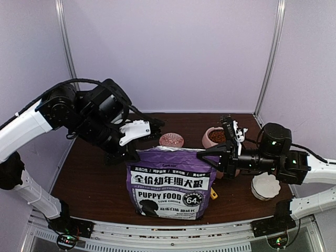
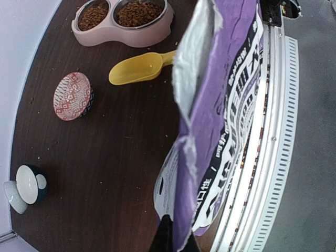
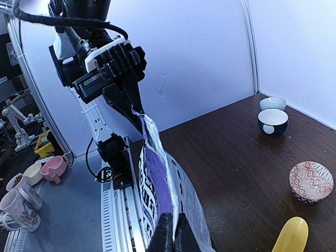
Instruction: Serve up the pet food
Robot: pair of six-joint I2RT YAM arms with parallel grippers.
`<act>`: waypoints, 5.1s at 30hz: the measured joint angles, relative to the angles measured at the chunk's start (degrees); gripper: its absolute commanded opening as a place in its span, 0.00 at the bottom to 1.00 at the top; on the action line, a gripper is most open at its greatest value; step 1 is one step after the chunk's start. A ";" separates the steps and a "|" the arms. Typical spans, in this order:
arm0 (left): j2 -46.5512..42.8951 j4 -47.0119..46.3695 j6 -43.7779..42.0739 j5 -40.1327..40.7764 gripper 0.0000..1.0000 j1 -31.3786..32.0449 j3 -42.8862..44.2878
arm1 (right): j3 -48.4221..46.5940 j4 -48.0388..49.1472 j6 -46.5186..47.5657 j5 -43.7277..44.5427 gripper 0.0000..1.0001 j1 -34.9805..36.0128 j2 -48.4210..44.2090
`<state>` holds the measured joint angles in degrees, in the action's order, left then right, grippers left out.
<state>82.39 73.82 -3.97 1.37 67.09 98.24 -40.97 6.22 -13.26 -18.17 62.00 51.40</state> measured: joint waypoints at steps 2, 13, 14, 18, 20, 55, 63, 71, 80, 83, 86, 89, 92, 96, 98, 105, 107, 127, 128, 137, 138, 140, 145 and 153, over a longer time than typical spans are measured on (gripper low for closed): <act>0.00 0.00 -0.17 -0.15 0.00 0.02 0.00 | 0.00 -0.02 0.00 0.09 0.00 0.00 -0.04; -0.68 0.52 -0.13 1.29 0.00 -0.79 -0.22 | 0.11 -0.55 0.00 0.35 0.00 0.00 -0.61; -0.76 0.61 -0.02 1.11 0.00 -0.76 -0.24 | 0.11 -0.55 0.00 0.46 0.00 0.00 -0.63; -0.85 0.68 -0.44 0.44 0.00 -0.74 -0.26 | 0.13 -0.57 0.00 0.59 0.00 0.00 -0.63; -0.85 0.68 -0.46 -0.39 0.00 -0.79 -0.26 | 0.13 -0.92 0.02 0.68 0.07 0.00 -0.76; -12.59 -24.20 4.68 -9.09 0.82 -6.29 -6.23 | -28.46 -35.34 -1.11 13.22 1.00 -0.63 5.90; -18.25 -30.23 8.61 -17.42 0.83 -17.81 -15.80 | -40.65 -42.12 2.32 4.59 0.99 0.57 18.99; -20.52 -31.89 8.52 -28.15 0.81 -18.40 -19.32 | -51.45 -51.74 8.00 -0.90 0.94 3.02 28.13; -15.74 -31.52 5.81 -30.80 0.77 -12.17 -20.24 | -59.93 -61.81 13.11 -0.04 0.54 5.77 36.79; -13.94 -31.36 4.87 -30.73 0.59 -10.10 -20.48 | -59.95 -63.71 13.97 1.09 0.36 6.19 37.86; -12.50 -31.08 4.15 -30.60 0.36 -8.98 -21.09 | -59.95 -64.37 14.36 2.16 0.24 6.29 38.14; -11.43 -30.64 3.54 -30.14 0.21 -8.48 -21.22 | -59.95 -64.43 14.80 2.64 0.12 6.29 38.16; -11.26 -30.91 3.37 -29.75 0.04 -8.35 -21.84 | -59.95 -64.19 14.82 2.64 0.00 6.40 38.16; -11.45 -31.98 3.43 -29.42 0.00 -8.24 -22.77 | -59.93 -64.41 14.82 2.60 0.00 6.45 38.14; -11.93 -32.81 3.61 -29.38 0.00 -8.22 -23.50 | -59.91 -64.35 14.84 2.60 0.00 6.45 38.12; -12.96 -34.23 4.17 -28.98 0.00 -8.13 -24.83 | -58.73 -62.69 14.56 2.40 0.14 6.51 37.59; -12.98 -34.29 4.35 -28.98 0.00 -8.11 -24.87 | -57.96 -61.02 14.12 1.86 0.16 6.51 37.40; -13.92 -35.39 5.29 -27.23 0.00 -7.80 -25.75 | -56.92 -58.66 14.43 2.38 0.08 6.64 36.92; -13.92 -35.54 5.27 -27.08 0.00 -7.72 -25.75 | -56.85 -58.69 14.47 2.69 0.12 6.69 36.81; -13.99 -35.74 5.09 -26.40 0.00 -7.74 -25.77 | -53.81 -63.54 15.74 7.21 0.00 6.75 31.58; -13.99 -35.76 5.09 -26.40 0.00 -7.74 -25.75 | -53.62 -63.39 15.96 7.34 0.00 6.78 31.50; -13.99 -35.71 5.07 -26.25 0.00 -7.74 -25.77 | -53.44 -63.10 16.09 7.67 0.00 6.78 31.47; -13.92 -35.85 4.94 -26.01 0.00 -7.74 -25.75 | -53.22 -62.90 16.37 8.46 0.11 6.80 31.32; -13.90 -35.45 4.85 -25.62 0.00 -7.85 -25.59 | -51.28 -66.75 16.85 12.68 0.00 6.78 28.24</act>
<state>68.49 38.37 0.89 -24.25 59.24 72.64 -92.25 -60.53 3.60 -5.50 68.77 79.64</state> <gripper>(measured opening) 0.017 0.033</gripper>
